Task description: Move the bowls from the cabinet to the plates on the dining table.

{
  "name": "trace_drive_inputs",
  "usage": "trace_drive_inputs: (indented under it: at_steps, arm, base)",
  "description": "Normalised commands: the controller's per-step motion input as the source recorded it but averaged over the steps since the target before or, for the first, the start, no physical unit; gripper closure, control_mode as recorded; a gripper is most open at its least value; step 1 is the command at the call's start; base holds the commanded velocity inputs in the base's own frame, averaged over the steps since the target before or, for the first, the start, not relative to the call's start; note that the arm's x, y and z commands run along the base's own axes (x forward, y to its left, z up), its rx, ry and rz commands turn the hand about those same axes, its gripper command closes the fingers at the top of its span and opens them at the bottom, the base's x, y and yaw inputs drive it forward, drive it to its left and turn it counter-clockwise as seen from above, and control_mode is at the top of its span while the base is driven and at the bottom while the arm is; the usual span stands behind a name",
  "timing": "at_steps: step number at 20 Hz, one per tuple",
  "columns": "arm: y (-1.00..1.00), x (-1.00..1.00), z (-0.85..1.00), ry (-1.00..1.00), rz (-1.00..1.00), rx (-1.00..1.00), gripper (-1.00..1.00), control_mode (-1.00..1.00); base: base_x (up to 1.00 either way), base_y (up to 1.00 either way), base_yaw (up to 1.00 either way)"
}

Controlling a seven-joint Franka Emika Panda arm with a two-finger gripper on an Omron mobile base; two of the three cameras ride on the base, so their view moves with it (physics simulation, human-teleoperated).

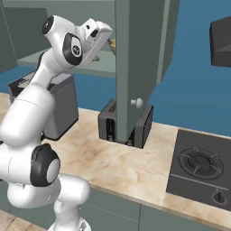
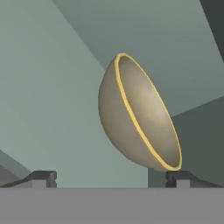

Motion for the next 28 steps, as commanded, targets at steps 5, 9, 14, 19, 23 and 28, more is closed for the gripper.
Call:
trace_drive_inputs:
  at_steps: [5, 9, 14, 19, 23, 28]
  arm:
    - [-0.08, 0.19, -0.01, 0.00, 0.00, 0.00, -1.00, -1.00]
    - [-0.07, 0.18, -0.03, 0.00, 0.00, 0.00, -1.00, -1.00]
    - [-0.07, 0.19, -0.01, 0.00, 0.00, 0.00, -1.00, -1.00]
    - [-0.03, 0.22, -0.01, 0.00, 0.00, 0.00, -1.00, -1.00]
    - [0.00, 0.24, -0.11, 0.03, 0.01, 0.00, -1.00, -1.00]
    - [0.00, 0.23, -0.08, 0.03, 0.01, 0.00, -1.00, -1.00]
  base:
    - [0.00, 0.00, 0.00]
    - [0.00, 0.00, 0.00]
    - [0.00, 0.00, 0.00]
    - [0.00, 0.00, 0.00]
    - [0.00, 0.00, 0.00]
    - [0.00, 0.00, 0.00]
